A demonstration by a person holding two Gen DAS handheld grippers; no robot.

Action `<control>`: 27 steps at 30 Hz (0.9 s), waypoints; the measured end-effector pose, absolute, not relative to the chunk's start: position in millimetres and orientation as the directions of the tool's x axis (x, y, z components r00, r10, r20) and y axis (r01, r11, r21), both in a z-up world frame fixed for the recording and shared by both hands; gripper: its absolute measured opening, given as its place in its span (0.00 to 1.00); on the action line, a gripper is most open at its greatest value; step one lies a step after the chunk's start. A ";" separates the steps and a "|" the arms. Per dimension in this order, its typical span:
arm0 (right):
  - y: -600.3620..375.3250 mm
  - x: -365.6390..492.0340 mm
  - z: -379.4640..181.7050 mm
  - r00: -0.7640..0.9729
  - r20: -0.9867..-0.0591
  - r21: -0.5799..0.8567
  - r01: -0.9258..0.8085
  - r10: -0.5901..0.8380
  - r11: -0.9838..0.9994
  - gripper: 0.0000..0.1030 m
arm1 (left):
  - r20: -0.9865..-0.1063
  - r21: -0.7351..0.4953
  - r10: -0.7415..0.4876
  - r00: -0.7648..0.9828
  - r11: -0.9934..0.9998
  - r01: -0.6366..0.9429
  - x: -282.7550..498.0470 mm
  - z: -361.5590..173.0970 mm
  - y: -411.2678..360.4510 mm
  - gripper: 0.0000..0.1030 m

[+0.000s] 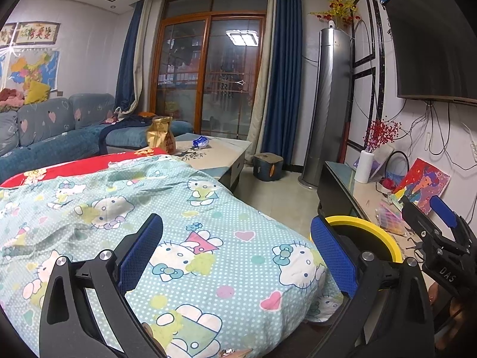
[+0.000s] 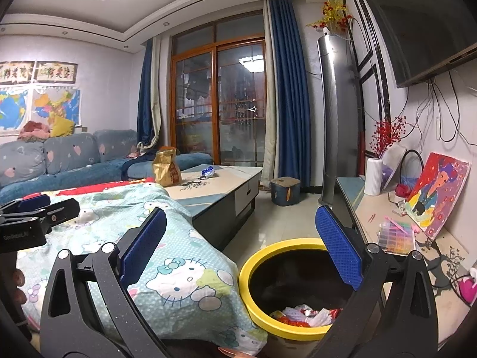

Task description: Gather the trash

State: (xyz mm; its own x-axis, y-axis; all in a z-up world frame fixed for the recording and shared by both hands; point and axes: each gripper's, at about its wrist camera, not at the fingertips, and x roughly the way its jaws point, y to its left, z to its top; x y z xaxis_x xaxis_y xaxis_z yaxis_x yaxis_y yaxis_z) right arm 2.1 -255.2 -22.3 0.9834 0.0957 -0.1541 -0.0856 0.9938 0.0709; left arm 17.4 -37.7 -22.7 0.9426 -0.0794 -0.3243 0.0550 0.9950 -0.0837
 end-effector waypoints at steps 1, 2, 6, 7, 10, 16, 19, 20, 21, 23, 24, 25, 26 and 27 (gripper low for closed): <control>-254.2 3.9 -22.9 0.983 -0.157 0.072 -0.086 0.096 0.994 0.90 | -0.326 -0.084 -0.080 0.942 0.995 0.056 17.7 -23.2 -37.8 0.94; -254.4 4.3 -23.2 0.983 -0.159 0.073 -0.085 0.096 0.994 0.90 | -0.327 -0.083 -0.079 0.942 0.995 0.055 17.4 -23.6 -38.3 0.94; -253.8 5.8 -24.3 0.980 -0.169 0.080 -0.090 0.103 0.993 0.90 | -0.329 -0.082 -0.079 0.941 0.995 0.054 17.6 -24.6 -39.0 0.94; -253.6 5.8 -24.8 0.980 -0.169 0.079 -0.089 0.102 0.993 0.90 | -0.328 -0.085 -0.081 0.941 0.995 0.056 17.9 -24.2 -38.7 0.94; -253.7 6.0 -25.8 0.980 -0.172 0.077 -0.088 0.100 0.993 0.90 | -0.330 -0.085 -0.080 0.940 0.995 0.055 17.9 -24.8 -38.8 0.94; -253.5 6.1 -25.8 0.980 -0.172 0.079 -0.090 0.103 0.993 0.90 | -0.331 -0.087 -0.080 0.940 0.995 0.053 18.2 -25.3 -38.3 0.94; -253.3 6.4 -26.2 0.980 -0.173 0.081 -0.088 0.101 0.993 0.90 | -0.335 -0.091 -0.079 0.939 0.995 0.051 18.4 -26.2 -37.8 0.94; -253.3 6.7 -26.7 0.980 -0.173 0.080 -0.087 0.100 0.993 0.90 | -0.336 -0.091 -0.077 0.939 0.995 0.049 18.2 -27.2 -37.7 0.94; -253.4 7.3 -27.1 0.980 -0.174 0.080 -0.087 0.100 0.993 0.90 | -0.336 -0.090 -0.075 0.939 0.995 0.047 18.3 -27.9 -37.3 0.94; -253.6 7.3 -27.0 0.980 -0.173 0.081 -0.086 0.099 0.993 0.90 | -0.337 -0.092 -0.075 0.939 0.995 0.047 17.6 -29.2 -36.9 0.94; -253.4 7.1 -28.3 0.980 -0.173 0.082 -0.085 0.098 0.993 0.90 | -0.337 -0.092 -0.075 0.938 0.995 0.047 17.9 -29.2 -36.8 0.94; -253.5 7.2 -28.3 0.980 -0.174 0.081 -0.086 0.099 0.993 0.90 | -0.338 -0.091 -0.075 0.938 0.995 0.047 18.0 -29.8 -36.7 0.94; -253.2 7.3 -28.5 0.980 -0.174 0.081 -0.086 0.099 0.993 0.90 | -0.338 -0.091 -0.075 0.938 0.995 0.047 18.2 -29.4 -36.4 0.94; -253.6 7.1 -28.1 0.980 -0.173 0.081 -0.086 0.099 0.993 0.90 | -0.337 -0.091 -0.075 0.938 0.995 0.047 18.5 -29.0 -36.4 0.94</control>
State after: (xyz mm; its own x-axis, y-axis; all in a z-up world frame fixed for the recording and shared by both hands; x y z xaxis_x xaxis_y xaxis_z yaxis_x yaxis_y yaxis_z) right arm 7.1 -253.6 -28.1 0.9799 0.0994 -0.1730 -0.0864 0.9929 0.0815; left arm 18.5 -36.4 -29.0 0.9384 -0.0754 -0.3371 0.0471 0.9947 -0.0914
